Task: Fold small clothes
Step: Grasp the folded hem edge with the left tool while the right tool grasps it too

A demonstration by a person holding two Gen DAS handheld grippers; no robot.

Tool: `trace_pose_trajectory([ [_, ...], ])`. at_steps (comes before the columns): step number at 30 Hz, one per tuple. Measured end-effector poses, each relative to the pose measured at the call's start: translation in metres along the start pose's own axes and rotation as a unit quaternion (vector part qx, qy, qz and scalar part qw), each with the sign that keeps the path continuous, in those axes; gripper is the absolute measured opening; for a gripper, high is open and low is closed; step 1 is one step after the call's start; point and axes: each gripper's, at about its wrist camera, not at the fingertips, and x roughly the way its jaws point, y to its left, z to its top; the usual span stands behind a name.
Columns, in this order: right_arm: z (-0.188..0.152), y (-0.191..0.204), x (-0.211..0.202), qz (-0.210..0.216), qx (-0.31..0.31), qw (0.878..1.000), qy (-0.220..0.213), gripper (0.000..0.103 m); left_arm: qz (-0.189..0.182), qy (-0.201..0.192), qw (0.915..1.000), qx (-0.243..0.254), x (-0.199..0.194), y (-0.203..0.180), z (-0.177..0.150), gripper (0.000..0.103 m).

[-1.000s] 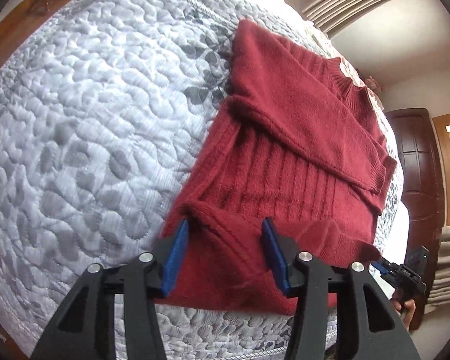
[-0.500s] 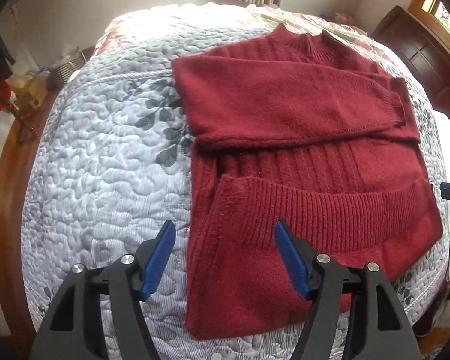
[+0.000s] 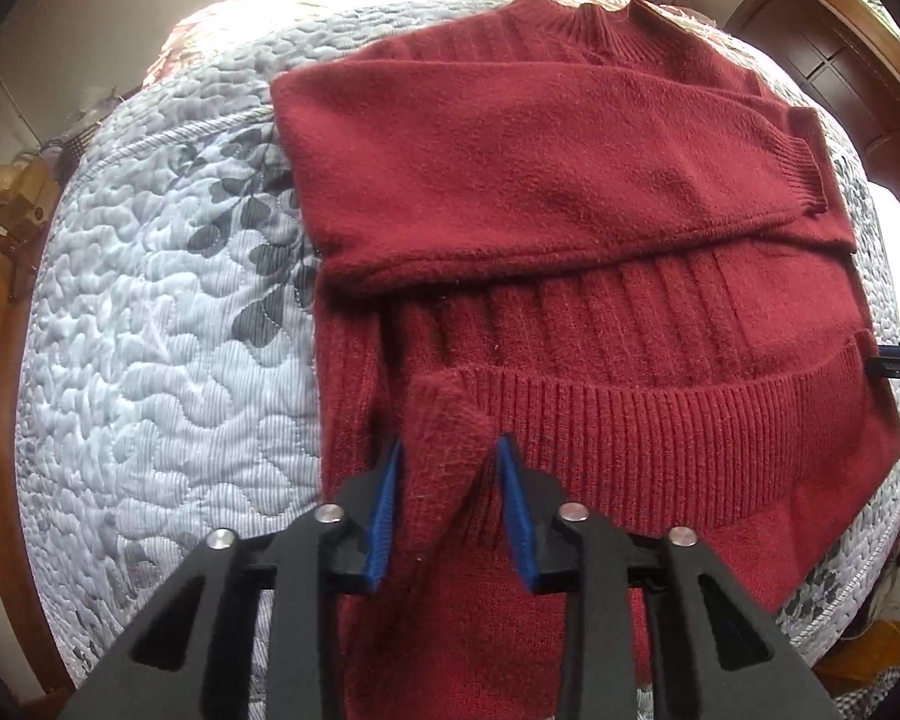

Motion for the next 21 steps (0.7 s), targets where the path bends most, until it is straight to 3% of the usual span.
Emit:
trace_pose_trajectory([
  [3, -0.001, 0.004, -0.005, 0.03, -0.014, 0.999, -0.008, 0.012, -0.004, -0.011, 0.9999, 0.003, -0.003, -0.001, -0.004, 0.013],
  [7, 0.002, 0.008, 0.004, 0.019, -0.023, 1.0, 0.004, 0.018, -0.011, -0.006, 0.9999, -0.004, 0.001, 0.007, -0.005, 0.015],
  [10, 0.007, 0.006, 0.011, 0.028, -0.008, 1.0, 0.007, 0.03, -0.012, 0.004, 0.9999, -0.007, 0.008, 0.01, -0.002, 0.026],
  [12, 0.01, 0.008, 0.016, 0.029, -0.006, 1.0, 0.009, 0.03, -0.013, 0.013, 0.9998, -0.008, 0.013, 0.009, -0.001, 0.039],
  [14, 0.009, 0.007, 0.017, 0.028, -0.007, 1.0, 0.011, 0.025, -0.009, 0.017, 0.9998, -0.007, 0.017, 0.007, 0.0, 0.038],
  [16, 0.008, 0.006, 0.016, 0.026, -0.011, 1.0, 0.01, 0.006, -0.02, 0.018, 0.9996, -0.011, 0.018, 0.006, 0.001, 0.024],
  [18, 0.008, 0.004, 0.013, 0.033, -0.001, 0.999, 0.004, 0.006, -0.018, 0.014, 0.9997, -0.012, 0.015, 0.006, 0.002, 0.01],
  [21, 0.006, -0.002, 0.001, 0.054, 0.02, 0.998, -0.016, 0.006, -0.02, -0.006, 0.9998, -0.008, 0.0, 0.001, -0.001, 0.007],
])
